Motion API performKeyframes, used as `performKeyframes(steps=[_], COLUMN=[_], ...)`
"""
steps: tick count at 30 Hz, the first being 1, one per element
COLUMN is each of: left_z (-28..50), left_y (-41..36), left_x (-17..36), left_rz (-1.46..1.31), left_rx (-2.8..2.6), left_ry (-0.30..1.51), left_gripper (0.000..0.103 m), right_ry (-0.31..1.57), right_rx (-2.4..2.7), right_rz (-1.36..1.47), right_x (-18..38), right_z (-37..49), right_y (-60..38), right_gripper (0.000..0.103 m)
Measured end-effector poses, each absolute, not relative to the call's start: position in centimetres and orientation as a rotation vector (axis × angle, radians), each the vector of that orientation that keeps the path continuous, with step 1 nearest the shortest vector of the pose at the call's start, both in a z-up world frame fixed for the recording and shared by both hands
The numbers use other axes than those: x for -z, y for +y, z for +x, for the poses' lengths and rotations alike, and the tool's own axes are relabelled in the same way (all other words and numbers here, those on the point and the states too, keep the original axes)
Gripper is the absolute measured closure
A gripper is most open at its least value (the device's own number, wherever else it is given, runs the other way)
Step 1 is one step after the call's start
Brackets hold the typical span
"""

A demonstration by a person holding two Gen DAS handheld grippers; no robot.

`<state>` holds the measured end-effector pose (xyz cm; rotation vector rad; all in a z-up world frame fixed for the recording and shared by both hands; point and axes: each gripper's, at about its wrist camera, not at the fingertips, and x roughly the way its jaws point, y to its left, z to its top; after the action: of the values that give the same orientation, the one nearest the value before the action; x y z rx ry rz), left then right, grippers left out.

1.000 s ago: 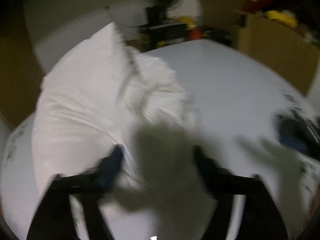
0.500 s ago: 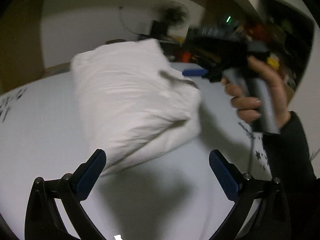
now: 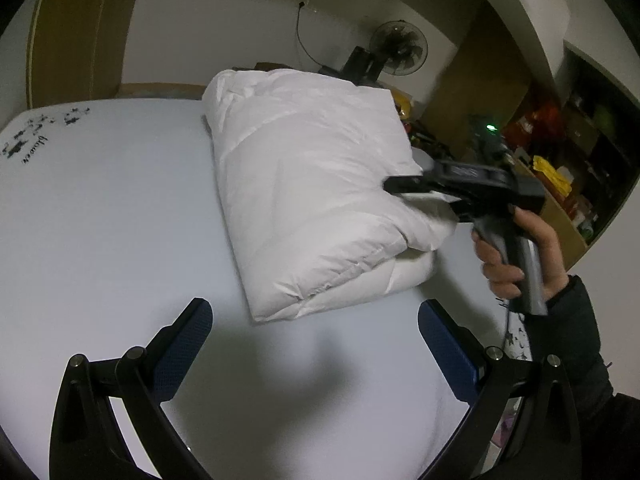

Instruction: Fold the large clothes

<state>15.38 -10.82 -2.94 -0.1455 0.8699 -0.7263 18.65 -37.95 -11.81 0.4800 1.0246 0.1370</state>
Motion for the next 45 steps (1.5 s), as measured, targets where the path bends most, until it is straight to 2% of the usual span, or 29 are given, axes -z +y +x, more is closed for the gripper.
performKeyframes(steps=[1,3,4,7,9,11,14,18,21,25,27,30,34,39,45], left_z=[15.2,14.6,14.4,14.7,15.3,15.8,16.2,16.1,16.6,17.4,18.9,23.2,31.3,41.0,44.0], left_y=[-10.5,-10.2,-9.8,-8.4,-7.7,-7.3,-7.3,-6.8,-6.8,-7.3,-7.9,-9.8,-15.0,-23.4,-27.2], left_x=[2.8,2.8,2.8,3.1,3.3,3.5,3.4,3.4,3.5,2.2,0.6,-2.6,-4.3,0.2,6.9], left_rz=[-0.147,-0.147,-0.146,-0.16,-0.185,-0.21,-0.215,-0.213,-0.227,-0.21,-0.183,-0.16,-0.102,-0.033,0.028], left_rx=[0.731,0.732,0.728,0.694,0.673,0.66,0.653,0.627,0.592,0.529,0.47,0.405,0.325,0.337,0.334], left_ry=[0.868,0.859,0.856,0.858,0.868,0.879,0.887,0.88,0.895,0.886,0.858,0.802,0.743,0.814,0.928], left_gripper=[0.0,0.0,0.0,0.0,0.0,0.0,0.0,0.0,0.0,0.0,0.0,0.0,0.0,0.0,0.0], right_ry=[1.028,1.048,1.05,0.956,0.929,0.989,0.961,0.839,0.706,0.66,0.671,0.771,0.785,0.763,0.759], right_rx=[-0.123,-0.13,-0.155,-0.226,-0.211,-0.152,-0.165,-0.067,-0.045,0.071,0.178,0.242,0.264,0.228,0.162], right_rz=[0.512,0.553,0.572,0.614,0.615,0.662,0.759,0.632,0.498,0.248,0.098,0.052,0.048,0.152,0.231], right_x=[12.1,12.2,11.6,9.5,10.0,14.0,15.5,9.4,3.3,-0.1,1.3,6.0,9.6,10.7,12.5], right_z=[19.2,20.1,19.8,17.3,15.1,14.4,13.8,11.7,12.3,17.0,20.5,24.9,24.1,23.4,23.9], right_y=[-38.2,-38.7,-38.9,-40.0,-41.0,-42.3,-43.2,-42.6,-39.1,-33.6,-32.1,-33.2,-36.5,-39.5,-40.9], right_gripper=[0.057,0.081,0.088,0.093,0.093,0.093,0.085,0.066,0.066,0.064,0.06,0.06,0.058,0.057,0.057])
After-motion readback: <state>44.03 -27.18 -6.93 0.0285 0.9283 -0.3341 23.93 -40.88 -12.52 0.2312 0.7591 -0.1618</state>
